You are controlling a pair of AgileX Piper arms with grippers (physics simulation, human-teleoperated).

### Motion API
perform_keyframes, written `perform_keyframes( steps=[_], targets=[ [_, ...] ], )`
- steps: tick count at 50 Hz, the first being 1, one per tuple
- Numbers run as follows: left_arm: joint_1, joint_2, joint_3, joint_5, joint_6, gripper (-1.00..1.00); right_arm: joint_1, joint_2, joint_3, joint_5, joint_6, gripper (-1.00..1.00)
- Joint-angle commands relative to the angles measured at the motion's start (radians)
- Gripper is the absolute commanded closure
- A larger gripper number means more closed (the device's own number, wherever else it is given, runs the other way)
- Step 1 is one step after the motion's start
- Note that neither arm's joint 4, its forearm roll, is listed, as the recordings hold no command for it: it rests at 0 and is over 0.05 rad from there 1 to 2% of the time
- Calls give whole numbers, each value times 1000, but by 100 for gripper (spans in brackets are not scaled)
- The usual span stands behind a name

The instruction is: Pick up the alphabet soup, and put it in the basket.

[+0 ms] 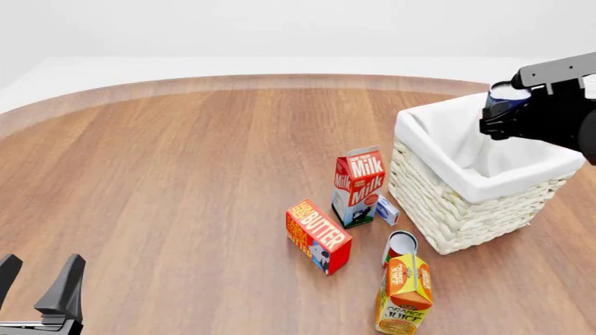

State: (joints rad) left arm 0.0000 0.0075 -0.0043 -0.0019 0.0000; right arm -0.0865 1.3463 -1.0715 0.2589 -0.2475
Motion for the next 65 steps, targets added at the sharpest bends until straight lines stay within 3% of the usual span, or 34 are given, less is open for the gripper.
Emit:
perform_keyframes(
  steps=[1,65],
  targets=[
    [0,0,0,0,0,-100,3,5,-12,8,23,100],
    [0,0,0,0,0,-100,-3,87,-64,94,55,100]
  ],
)
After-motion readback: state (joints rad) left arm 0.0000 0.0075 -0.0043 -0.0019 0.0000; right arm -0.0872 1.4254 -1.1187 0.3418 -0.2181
